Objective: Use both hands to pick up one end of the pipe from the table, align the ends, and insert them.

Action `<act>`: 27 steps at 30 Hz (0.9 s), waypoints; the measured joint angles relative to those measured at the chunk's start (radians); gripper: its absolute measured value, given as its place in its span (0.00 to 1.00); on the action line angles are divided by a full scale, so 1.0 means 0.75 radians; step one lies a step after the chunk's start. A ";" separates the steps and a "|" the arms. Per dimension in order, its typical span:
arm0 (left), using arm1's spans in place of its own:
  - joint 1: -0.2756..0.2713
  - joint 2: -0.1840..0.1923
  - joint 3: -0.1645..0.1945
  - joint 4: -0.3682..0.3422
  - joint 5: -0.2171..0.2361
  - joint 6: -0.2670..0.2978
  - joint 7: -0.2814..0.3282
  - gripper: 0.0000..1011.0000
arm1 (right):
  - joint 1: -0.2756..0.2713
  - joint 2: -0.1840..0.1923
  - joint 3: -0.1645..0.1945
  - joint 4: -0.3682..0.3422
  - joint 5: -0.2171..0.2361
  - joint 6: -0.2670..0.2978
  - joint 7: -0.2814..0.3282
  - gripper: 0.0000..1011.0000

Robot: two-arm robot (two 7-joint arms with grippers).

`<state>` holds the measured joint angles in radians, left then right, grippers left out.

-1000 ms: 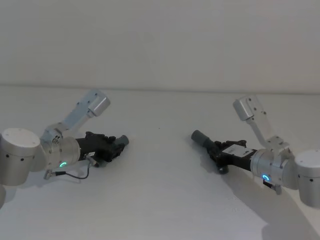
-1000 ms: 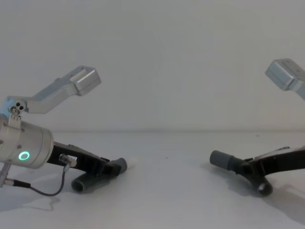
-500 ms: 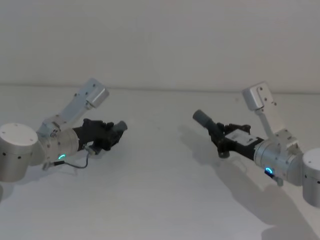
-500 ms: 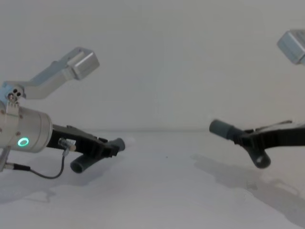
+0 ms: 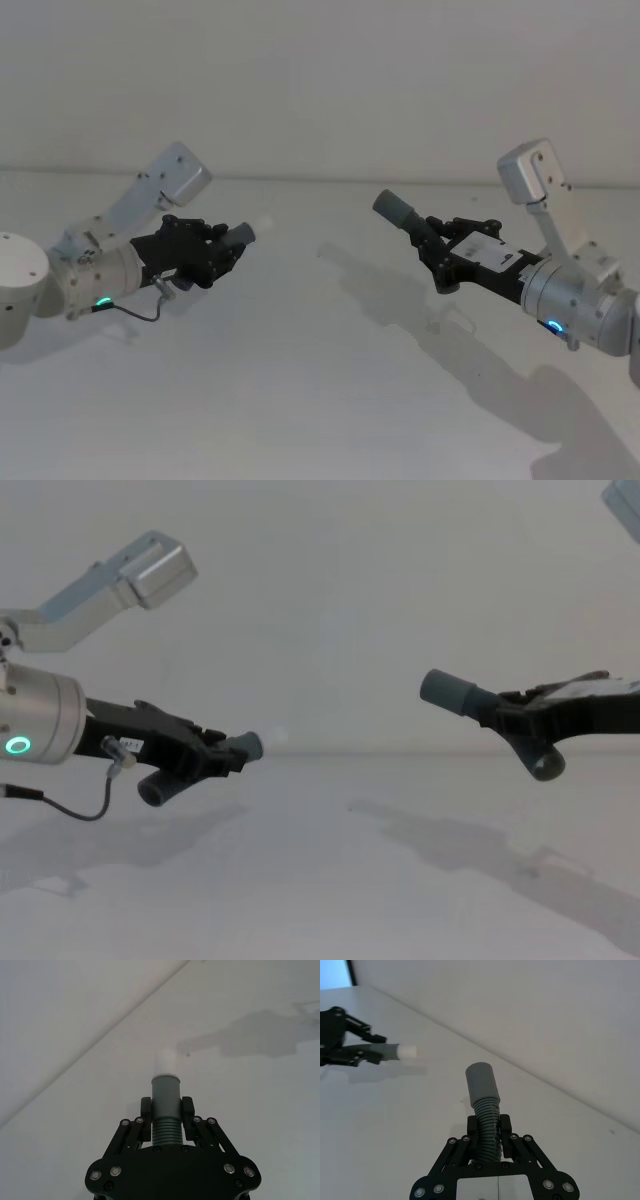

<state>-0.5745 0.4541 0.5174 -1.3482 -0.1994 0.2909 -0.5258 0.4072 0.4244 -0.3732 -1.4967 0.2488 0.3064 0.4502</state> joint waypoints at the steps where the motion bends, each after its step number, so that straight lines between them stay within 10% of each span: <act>1: -0.001 0.007 0.001 -0.004 0.000 -0.008 -0.008 0.34 | 0.000 0.000 0.000 0.000 0.000 0.000 0.000 0.26; 27: -0.059 0.123 0.030 -0.012 -0.106 -0.323 -0.378 0.34 | 0.064 0.167 -0.121 -0.052 0.061 -0.204 0.417 0.26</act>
<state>-0.6190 0.5461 0.5402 -1.3569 -0.2792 0.0484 -0.8094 0.4554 0.5493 -0.4643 -1.5355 0.2947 0.1538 0.7630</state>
